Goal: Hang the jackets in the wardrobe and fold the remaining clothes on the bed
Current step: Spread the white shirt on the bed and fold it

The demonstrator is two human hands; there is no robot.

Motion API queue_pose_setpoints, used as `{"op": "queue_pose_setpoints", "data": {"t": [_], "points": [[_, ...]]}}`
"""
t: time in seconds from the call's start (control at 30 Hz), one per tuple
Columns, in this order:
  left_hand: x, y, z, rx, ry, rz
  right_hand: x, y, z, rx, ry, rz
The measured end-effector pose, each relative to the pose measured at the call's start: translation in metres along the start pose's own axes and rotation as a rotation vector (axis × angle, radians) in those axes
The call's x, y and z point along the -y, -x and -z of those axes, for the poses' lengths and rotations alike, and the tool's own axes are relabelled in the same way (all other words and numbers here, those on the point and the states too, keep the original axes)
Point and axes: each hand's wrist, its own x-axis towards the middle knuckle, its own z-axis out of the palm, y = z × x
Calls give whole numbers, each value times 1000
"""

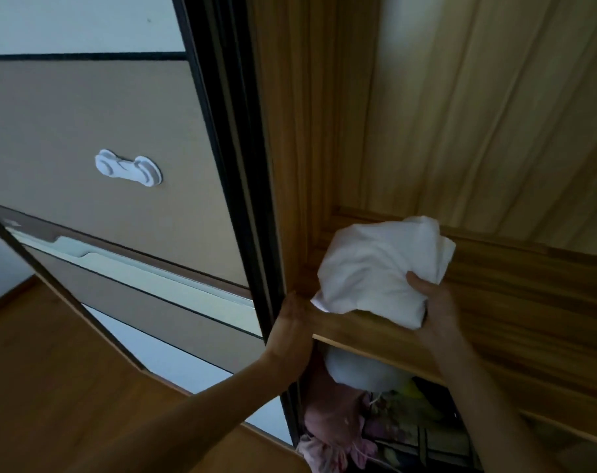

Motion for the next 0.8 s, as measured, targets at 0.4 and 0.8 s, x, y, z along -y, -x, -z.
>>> {"op": "queue_pose_setpoints", "data": {"t": [0.4,0.8], "points": [[-3,-39,-31,283,319,-21,-106,-78,63,-164,1456,174],[-9,-82,-77,381,281,34,-137,-86,67,203,1481,555]]}}
